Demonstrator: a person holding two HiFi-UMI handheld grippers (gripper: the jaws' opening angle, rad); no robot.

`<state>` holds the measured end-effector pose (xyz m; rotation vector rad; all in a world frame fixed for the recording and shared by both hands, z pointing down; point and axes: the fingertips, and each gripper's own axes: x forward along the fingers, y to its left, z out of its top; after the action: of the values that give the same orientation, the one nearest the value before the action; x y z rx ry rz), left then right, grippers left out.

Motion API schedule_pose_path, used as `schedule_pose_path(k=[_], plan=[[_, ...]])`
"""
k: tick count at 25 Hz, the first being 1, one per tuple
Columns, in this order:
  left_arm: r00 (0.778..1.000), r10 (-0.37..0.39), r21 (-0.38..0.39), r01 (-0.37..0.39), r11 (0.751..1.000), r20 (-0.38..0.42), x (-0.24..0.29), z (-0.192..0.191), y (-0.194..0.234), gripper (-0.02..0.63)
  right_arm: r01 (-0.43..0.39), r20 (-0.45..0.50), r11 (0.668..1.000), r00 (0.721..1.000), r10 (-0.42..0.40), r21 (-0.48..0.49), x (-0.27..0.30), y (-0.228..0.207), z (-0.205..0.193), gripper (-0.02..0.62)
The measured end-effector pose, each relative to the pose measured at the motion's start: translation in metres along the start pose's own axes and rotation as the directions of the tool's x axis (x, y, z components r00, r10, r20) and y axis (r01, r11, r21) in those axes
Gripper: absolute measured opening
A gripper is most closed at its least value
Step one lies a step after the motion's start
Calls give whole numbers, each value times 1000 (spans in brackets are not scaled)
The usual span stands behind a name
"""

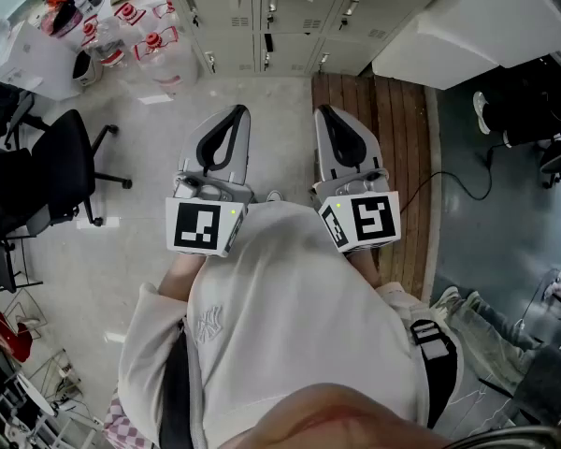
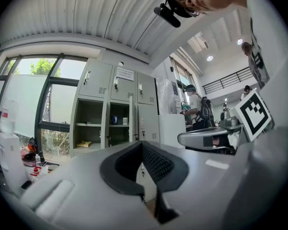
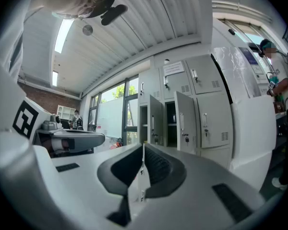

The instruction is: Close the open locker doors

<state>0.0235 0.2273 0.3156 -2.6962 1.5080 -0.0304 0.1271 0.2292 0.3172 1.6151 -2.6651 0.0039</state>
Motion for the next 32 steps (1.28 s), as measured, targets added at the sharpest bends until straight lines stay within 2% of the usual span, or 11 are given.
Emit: schedule_pose_path(k=[24, 32], plan=[[1000, 5, 1, -5, 1000, 24, -21, 6, -22, 2, -48, 40, 999, 998, 47, 26, -24, 14, 4, 20], [999, 37, -12, -37, 999, 5, -25, 3, -9, 2, -68, 6, 997, 998, 68, 38, -13, 19, -2, 20]])
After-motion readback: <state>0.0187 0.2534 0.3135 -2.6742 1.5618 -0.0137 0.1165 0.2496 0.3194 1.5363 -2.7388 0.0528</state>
